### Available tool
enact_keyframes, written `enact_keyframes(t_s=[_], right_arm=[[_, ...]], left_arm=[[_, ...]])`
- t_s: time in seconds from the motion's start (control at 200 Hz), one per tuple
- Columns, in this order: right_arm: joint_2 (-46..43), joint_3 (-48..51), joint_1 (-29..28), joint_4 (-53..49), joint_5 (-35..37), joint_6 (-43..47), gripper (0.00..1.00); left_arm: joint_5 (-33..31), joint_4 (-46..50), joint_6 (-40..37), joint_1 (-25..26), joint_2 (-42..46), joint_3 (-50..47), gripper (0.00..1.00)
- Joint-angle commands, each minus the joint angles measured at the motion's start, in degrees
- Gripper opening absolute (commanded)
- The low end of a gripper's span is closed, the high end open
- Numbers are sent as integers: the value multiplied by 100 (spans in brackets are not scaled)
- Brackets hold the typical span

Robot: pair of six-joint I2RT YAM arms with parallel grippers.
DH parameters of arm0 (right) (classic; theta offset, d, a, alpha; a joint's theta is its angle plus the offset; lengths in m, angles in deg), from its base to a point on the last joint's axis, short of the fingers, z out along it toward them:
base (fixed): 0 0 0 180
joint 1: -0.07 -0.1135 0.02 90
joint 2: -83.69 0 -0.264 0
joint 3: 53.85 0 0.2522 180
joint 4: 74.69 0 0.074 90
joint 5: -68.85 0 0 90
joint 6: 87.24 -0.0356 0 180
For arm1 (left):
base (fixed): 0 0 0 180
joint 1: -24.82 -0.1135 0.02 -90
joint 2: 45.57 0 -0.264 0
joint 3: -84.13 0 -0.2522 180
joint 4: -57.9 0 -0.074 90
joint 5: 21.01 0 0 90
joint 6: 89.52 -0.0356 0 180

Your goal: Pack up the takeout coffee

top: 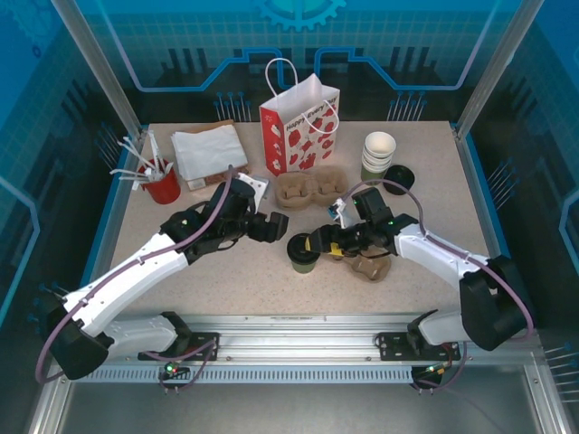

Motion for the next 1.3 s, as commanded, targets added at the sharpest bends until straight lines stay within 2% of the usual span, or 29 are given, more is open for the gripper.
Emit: enact_keyframes(t_s=[0.0,0.18,0.34,0.7,1.296], right_arm=[[125,32,-151,248,-102,-115,87],[278,7,-301,460,-94,-258,86],[375,-21,-445,630,-34,-396,86],[832,-298,-919,1133,136,-752,86],[1886,-1403,-1550,1298,220,-893,88]], left_arm=[[-146,51,40,-55,170,-137,91],[-294,47,41,-92,249,-196,91],[-712,30,160,-221,432,-312,91],[-653,38,174,-634,699,-534,91],[-717,187,209,-754,950,-658,91]])
